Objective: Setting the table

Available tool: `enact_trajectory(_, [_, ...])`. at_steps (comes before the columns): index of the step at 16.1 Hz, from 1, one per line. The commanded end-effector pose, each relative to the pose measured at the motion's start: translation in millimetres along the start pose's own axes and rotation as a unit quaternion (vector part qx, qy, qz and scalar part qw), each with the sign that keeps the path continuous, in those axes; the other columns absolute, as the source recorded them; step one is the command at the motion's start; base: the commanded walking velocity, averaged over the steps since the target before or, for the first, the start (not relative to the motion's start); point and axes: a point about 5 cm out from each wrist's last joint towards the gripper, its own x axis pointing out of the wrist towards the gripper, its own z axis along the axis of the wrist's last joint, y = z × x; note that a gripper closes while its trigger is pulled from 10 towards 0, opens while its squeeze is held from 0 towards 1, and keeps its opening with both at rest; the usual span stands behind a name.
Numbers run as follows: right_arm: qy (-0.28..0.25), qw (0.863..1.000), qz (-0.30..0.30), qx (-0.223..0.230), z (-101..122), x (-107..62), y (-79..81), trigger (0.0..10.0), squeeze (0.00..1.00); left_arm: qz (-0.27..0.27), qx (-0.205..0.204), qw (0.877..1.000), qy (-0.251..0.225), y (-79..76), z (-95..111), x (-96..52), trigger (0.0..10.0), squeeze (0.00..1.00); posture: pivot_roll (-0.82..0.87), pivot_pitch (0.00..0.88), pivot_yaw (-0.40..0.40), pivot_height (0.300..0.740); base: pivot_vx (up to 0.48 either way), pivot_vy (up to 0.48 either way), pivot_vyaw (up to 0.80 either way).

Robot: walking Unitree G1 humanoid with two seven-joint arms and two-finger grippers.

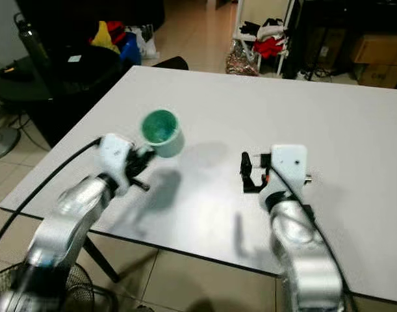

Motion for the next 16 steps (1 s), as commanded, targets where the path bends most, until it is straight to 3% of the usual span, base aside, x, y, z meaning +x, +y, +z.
enact_trajectory(1, [0.015,0.999,0.034,-0.01,-1.4,0.4,-4.1,10.0,0.0,-0.015,0.021,0.999,0.028,4.8,0.5,12.5,10.0,0.0,-0.05,0.0,0.106,0.74,0.0,0.0,0.0])
enact_trajectory(2, [0.017,0.998,0.063,-0.013,0.5,-1.3,-7.9,10.0,0.0,-0.015,0.019,0.999,0.033,11.5,7.6,26.2,10.0,0.0,-0.07,0.0,0.128,0.74,0.0,0.0,0.0])
enact_trajectory(5, [0.017,0.994,0.107,-0.021,5.2,-3.1,-11.5,10.0,0.0,-0.008,0.028,0.999,0.037,21.1,21.3,46.8,10.0,0.0,-0.1,0.0,0.167,0.74,0.0,0.0,0.0])
enact_trajectory(6, [0.025,0.981,0.181,-0.061,7.8,-4.6,-8.5,10.0,0.0,0.003,0.01,0.999,0.035,24.8,36.4,64.8,10.0,0.0,-0.12,0.0,0.196,0.74,0.0,0.0,0.0])
enact_trajectory(7, [0.025,0.978,0.196,-0.067,8.8,-4.7,-7.5,10.0,0.0,0.006,0.002,0.999,0.035,25.0,38.9,67.7,10.0,0.0,-0.13,0.0,0.203,0.74,0.0,0.0,0.0])
enact_trajectory(8, [0.017,0.963,0.255,-0.084,14.2,-5.2,-2.6,10.0,0.0,0.019,-0.013,0.999,0.041,26.7,45.1,74.7,10.0,0.0,-0.15,0.0,0.228,0.74,0.0,0.0,0.0])
enact_trajectory(13, [0.015,0.929,0.346,-0.13,27.9,-5.1,-3.5,10.0,0.0,0.062,-0.044,0.995,0.069,34.9,37.2,78.4,10.0,0.0,-0.17,0.013,0.231,0.74,0.0,0.0,0.0])
enact_trajectory(16, [0.029,0.923,0.358,-0.14,27.8,-3.5,-6.1,10.0,0.0,0.101,-0.048,0.989,0.092,45.5,22.5,71.9,10.0,0.0,-0.17,0.043,0.214,0.74,0.0,0.0,0.0])
